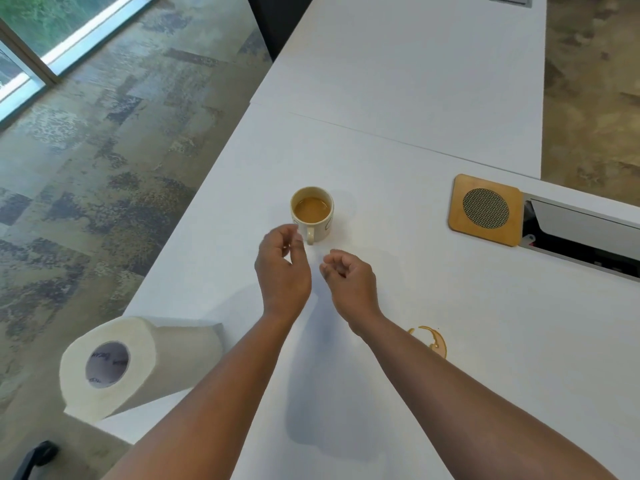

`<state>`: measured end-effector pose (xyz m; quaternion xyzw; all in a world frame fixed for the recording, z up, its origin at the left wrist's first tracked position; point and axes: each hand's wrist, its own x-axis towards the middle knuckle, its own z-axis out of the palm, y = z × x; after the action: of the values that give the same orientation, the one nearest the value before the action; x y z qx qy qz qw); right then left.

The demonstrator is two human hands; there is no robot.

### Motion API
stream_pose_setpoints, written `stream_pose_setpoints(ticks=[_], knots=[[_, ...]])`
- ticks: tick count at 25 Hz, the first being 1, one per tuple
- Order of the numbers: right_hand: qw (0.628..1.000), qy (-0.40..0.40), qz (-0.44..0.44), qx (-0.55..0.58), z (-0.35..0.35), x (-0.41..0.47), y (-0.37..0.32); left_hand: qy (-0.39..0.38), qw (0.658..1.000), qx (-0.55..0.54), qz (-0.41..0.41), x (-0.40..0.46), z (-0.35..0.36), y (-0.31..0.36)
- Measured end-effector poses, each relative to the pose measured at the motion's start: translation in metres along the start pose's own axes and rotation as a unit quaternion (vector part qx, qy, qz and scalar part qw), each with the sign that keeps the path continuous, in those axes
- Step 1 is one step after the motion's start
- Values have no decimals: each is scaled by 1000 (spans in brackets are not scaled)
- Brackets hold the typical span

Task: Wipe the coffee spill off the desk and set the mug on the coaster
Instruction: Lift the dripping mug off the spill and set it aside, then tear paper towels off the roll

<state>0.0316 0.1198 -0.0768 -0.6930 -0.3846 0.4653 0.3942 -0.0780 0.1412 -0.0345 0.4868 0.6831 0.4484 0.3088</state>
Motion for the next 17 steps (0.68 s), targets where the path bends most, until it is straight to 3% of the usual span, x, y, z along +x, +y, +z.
stream_pose_setpoints(ticks=[4, 8, 14, 17], knots=[[1000, -24, 12, -14, -18, -37, -11, -89, 992, 72, 59, -33, -32, 17], [997, -67, 0, -25, -23, -77, -35, -177, 958, 204, 98, -50, -75, 45], [985, -165, -33, -47, 0, -128, -68, -130, 918, 314, 205, -61, -156, 72], [975, -201, -58, -70, 20, -142, -81, -84, 906, 374, 179, -64, -189, 63]])
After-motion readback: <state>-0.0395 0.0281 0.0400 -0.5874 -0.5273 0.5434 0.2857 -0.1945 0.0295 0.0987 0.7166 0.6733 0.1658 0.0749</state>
